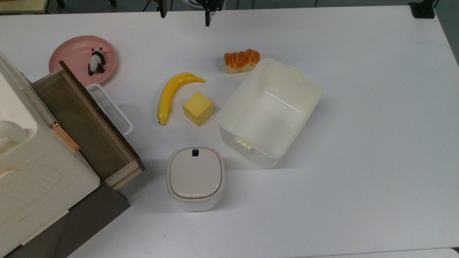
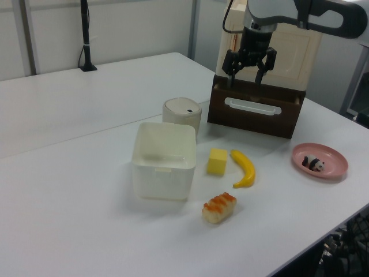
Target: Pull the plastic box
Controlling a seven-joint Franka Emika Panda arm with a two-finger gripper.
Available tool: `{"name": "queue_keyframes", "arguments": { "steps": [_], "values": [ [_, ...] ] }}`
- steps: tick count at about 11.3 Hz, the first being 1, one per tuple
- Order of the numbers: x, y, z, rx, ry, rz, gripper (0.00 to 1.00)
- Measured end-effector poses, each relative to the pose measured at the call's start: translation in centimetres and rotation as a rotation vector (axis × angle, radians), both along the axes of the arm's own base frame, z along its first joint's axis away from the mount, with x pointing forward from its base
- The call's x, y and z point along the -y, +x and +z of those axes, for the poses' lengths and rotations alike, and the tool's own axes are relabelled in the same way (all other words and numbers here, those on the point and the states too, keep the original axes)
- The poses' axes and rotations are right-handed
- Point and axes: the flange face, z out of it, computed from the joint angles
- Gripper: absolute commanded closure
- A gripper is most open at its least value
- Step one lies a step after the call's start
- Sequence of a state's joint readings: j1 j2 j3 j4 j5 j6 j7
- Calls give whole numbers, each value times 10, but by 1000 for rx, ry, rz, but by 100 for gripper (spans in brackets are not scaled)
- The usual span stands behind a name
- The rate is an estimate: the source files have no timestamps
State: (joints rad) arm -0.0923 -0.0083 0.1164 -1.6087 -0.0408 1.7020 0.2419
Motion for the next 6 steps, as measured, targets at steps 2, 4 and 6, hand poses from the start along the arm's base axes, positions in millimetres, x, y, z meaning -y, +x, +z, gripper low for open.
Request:
{"name": "queue_keyframes", "arguments": {
  "steps": [2,4,6],
  "values": [
    [10,0,1,2,13,-22,0],
    [20,-1,1,3,30,-38,0],
    [21,-1,1,1,32,-35,0]
  ]
}}
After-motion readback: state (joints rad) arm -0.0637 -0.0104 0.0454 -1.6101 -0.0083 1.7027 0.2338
